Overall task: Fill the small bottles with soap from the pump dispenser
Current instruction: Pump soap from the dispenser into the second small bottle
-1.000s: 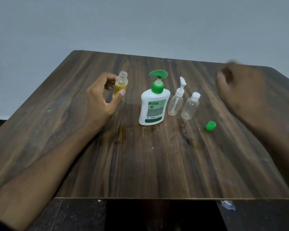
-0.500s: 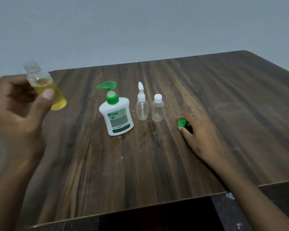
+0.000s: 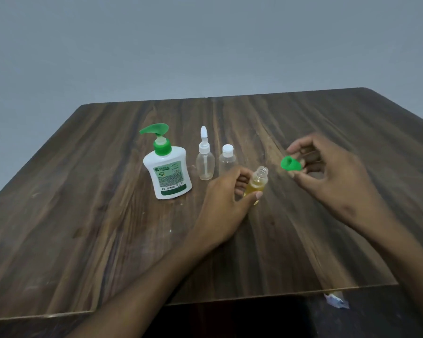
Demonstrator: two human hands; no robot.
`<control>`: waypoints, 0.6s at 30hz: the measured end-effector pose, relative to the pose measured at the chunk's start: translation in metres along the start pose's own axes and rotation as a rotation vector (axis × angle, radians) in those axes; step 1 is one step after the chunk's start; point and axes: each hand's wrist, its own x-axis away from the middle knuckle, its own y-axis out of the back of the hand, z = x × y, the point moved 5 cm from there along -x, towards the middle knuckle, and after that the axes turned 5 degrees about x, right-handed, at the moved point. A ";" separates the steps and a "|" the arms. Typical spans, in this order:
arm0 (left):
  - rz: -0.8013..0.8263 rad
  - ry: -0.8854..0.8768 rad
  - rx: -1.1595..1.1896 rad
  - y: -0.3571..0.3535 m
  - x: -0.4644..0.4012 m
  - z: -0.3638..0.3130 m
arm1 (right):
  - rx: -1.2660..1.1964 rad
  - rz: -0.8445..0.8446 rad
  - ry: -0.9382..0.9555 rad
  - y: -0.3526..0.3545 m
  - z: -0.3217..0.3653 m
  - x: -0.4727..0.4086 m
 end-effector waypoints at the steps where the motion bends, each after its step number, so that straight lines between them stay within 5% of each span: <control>1: 0.008 0.006 -0.001 -0.003 -0.005 0.008 | 0.049 0.025 0.022 0.002 0.004 -0.004; 8: 0.009 0.033 0.035 -0.010 -0.010 0.030 | 0.397 0.221 0.219 -0.016 0.031 -0.017; 18: 0.019 0.013 0.058 -0.010 -0.013 0.033 | 0.563 0.431 0.287 -0.040 0.045 -0.037</control>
